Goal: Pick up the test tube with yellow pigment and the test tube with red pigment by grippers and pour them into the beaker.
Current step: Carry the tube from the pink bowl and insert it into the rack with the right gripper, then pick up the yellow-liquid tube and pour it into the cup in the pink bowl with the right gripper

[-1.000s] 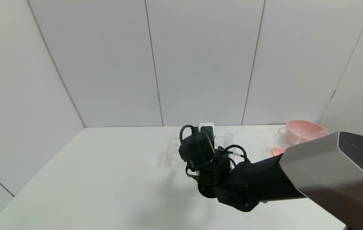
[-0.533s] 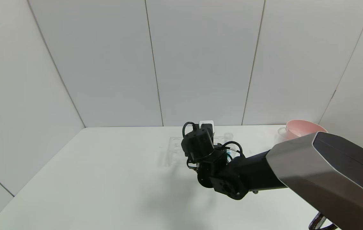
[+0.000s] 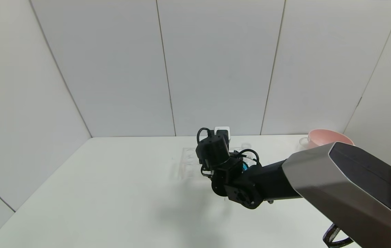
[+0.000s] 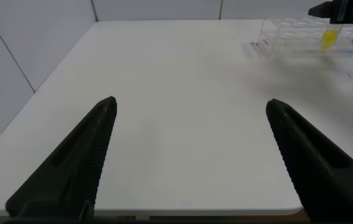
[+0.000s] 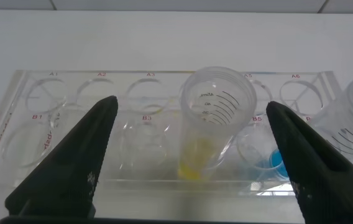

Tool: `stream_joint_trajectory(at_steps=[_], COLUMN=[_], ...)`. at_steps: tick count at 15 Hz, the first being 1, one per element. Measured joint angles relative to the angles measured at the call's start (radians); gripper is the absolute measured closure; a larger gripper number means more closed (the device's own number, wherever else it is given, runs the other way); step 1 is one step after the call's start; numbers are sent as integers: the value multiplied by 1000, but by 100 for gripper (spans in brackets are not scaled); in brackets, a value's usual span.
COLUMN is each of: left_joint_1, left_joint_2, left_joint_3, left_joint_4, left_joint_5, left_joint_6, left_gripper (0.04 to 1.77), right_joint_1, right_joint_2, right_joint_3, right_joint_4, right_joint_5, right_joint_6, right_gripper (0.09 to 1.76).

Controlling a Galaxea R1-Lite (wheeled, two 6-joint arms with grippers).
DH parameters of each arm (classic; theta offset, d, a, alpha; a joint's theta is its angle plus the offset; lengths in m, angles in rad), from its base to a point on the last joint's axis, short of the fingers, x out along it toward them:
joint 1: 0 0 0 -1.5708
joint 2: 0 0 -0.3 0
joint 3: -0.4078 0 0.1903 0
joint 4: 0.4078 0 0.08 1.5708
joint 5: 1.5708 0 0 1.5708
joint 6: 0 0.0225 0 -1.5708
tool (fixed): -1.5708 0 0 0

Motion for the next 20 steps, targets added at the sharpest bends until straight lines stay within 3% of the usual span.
stream_joint_trajectory(at_steps=[3, 7, 12, 20], left_joint_1=[0, 0, 0, 0], left_joint_2=[0, 0, 0, 0], left_joint_3=[0, 0, 0, 0], left_joint_4=[0, 0, 0, 0], left_joint_5=[0, 0, 0, 0], left_joint_6=[0, 0, 0, 0], left_gripper=[9, 9, 9, 9], right_joint_1=[0, 1, 0, -6], right_joint_2=[4, 5, 1, -1], right_joint_3=[-3, 4, 13, 12], right_joint_4=[0, -6, -1, 1], right_joint_5=[0, 0, -2, 0], right_joint_6=[-5, -5, -3, -3], right_gripper=[14, 74, 133, 133])
